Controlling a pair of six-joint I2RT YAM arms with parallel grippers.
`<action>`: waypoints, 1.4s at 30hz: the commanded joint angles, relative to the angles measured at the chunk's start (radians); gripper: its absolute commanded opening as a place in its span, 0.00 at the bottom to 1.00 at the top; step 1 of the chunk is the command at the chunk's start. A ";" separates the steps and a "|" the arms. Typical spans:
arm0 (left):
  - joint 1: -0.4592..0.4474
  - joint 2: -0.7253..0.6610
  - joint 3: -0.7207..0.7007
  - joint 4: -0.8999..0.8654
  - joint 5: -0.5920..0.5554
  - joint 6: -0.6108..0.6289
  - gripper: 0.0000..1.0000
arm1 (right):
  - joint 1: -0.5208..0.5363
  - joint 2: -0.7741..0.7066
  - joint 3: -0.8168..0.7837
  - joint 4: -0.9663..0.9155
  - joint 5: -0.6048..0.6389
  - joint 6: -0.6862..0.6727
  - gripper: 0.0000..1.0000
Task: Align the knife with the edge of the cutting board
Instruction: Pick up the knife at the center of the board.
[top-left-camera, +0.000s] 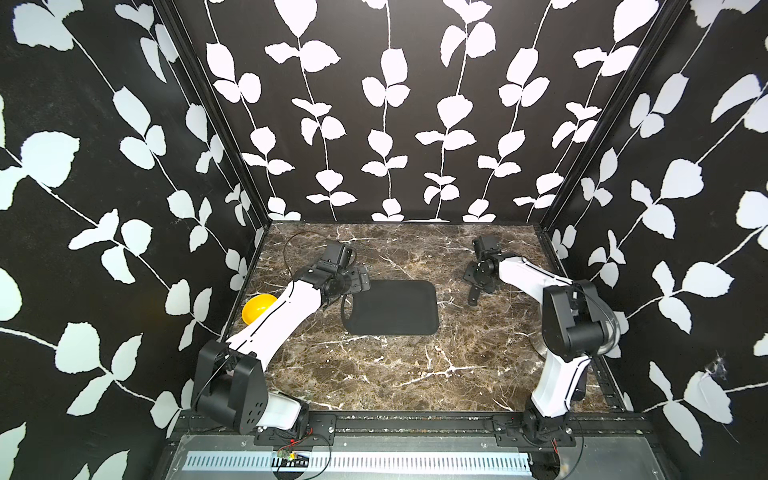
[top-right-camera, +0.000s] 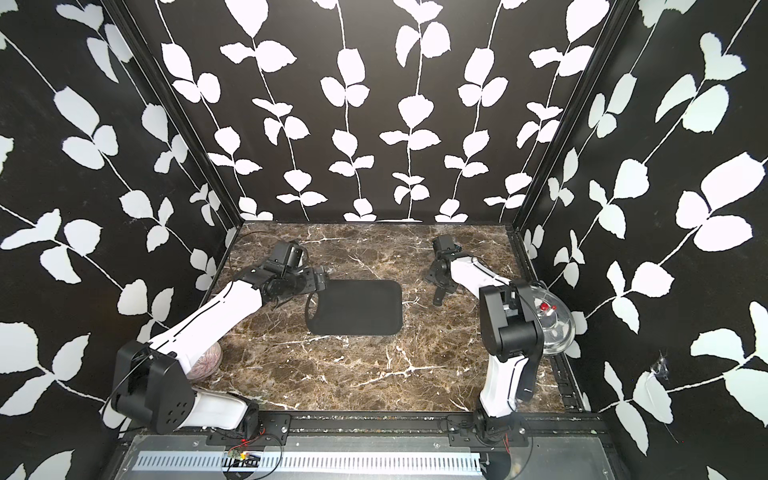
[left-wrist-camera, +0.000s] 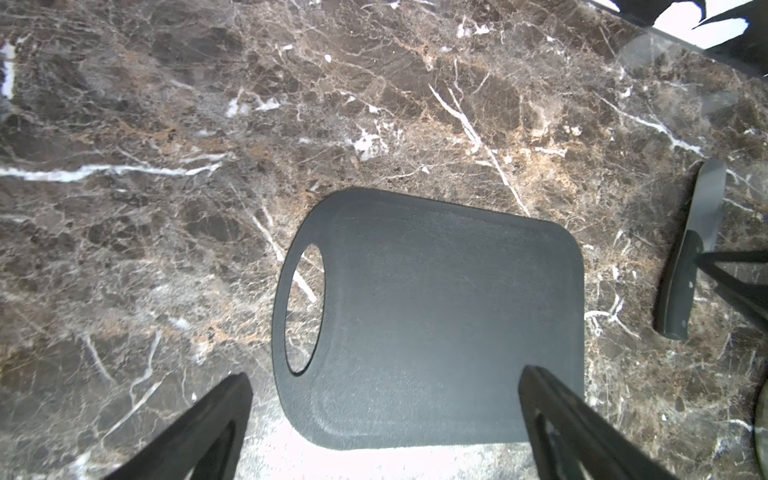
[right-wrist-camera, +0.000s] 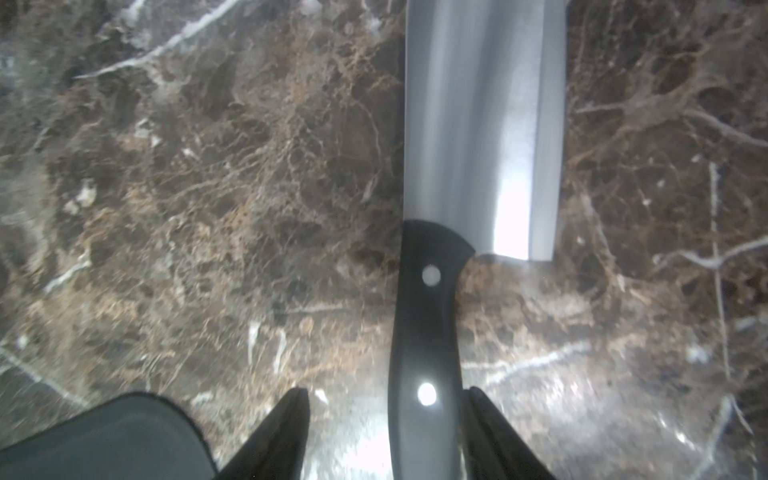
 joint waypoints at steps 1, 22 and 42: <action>0.008 -0.037 -0.023 -0.031 -0.020 -0.001 0.99 | -0.005 0.049 0.051 -0.027 0.052 0.012 0.60; 0.009 -0.041 -0.025 -0.051 -0.015 0.003 0.99 | -0.028 0.105 -0.001 0.079 0.040 -0.035 0.43; 0.009 -0.075 0.008 -0.095 0.006 0.037 0.99 | 0.125 -0.069 -0.036 0.048 0.165 -0.033 0.00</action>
